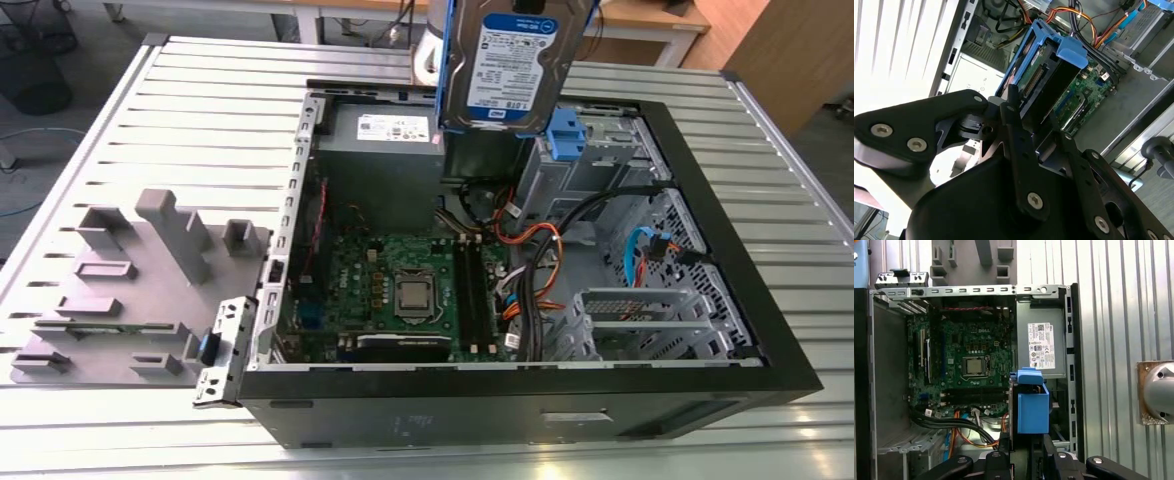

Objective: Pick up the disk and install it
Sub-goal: 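Pick up the disk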

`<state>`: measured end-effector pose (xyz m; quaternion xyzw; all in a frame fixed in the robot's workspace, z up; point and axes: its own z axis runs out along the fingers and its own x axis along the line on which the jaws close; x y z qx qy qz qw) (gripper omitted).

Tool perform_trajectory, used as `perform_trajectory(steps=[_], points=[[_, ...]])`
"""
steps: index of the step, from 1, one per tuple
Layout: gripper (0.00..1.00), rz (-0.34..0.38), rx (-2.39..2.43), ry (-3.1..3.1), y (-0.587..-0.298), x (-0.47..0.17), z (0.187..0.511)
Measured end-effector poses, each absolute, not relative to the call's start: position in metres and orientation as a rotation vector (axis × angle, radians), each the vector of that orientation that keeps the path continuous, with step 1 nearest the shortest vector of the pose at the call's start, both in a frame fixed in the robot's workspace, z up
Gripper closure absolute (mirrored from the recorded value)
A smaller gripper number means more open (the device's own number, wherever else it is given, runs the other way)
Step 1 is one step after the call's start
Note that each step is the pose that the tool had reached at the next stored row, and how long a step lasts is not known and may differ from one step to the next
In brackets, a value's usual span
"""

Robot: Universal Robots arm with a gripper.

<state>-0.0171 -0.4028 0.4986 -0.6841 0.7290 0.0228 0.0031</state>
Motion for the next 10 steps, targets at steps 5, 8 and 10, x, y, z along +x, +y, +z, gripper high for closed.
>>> perform_trajectory(steps=[5, 8, 10], points=[[0.65, 0.071, -2.145, 2.286, -0.4063, -0.0171, 0.4983], [0.65, 0.071, -2.145, 2.286, -0.4099, -0.0171, 0.4983], [0.65, 0.071, -2.145, 2.286, -0.4124, -0.0171, 0.4983]])
